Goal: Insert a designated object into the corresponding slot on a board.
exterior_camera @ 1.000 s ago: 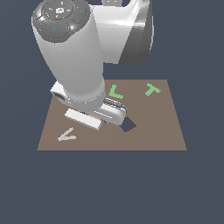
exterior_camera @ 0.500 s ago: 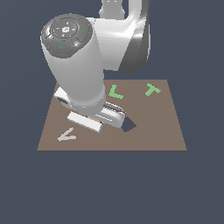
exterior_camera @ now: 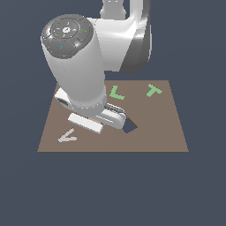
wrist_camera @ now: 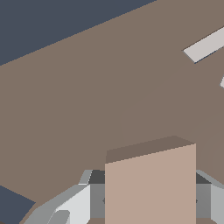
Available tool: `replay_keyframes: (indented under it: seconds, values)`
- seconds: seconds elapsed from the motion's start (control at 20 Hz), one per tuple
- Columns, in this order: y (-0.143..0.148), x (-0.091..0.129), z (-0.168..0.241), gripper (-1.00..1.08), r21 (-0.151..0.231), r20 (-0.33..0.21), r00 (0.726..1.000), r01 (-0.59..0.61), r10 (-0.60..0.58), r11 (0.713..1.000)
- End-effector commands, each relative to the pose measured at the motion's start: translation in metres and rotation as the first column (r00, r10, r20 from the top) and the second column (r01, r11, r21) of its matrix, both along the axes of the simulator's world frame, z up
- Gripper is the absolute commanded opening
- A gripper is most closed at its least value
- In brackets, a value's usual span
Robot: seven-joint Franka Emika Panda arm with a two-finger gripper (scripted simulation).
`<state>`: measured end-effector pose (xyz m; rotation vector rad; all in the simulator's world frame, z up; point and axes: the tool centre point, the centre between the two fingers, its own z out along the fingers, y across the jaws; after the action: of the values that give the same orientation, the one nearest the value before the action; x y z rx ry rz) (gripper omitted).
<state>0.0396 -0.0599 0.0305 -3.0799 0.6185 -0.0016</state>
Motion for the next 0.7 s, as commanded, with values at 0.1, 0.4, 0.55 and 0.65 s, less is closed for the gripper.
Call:
replay_keyframes:
  seconds: [0.1,0.4,0.55,0.65]
  values:
    - [-0.0002,0.0000,0.0041,-1.00,0.000,-0.001,1.000,0.000,0.000,1.000]
    - [-0.0001,0.0004,0.0026,-1.00,0.000,-0.002,1.000,-0.012,0.012,1.000]
    - [0.0001,0.0019,0.0027,-1.00,0.000,-0.002,0.999,-0.038,0.038,0.999]
    - [0.0003,0.0034,0.0028,-1.00,0.000,-0.002,0.998,-0.063,0.063,0.998]
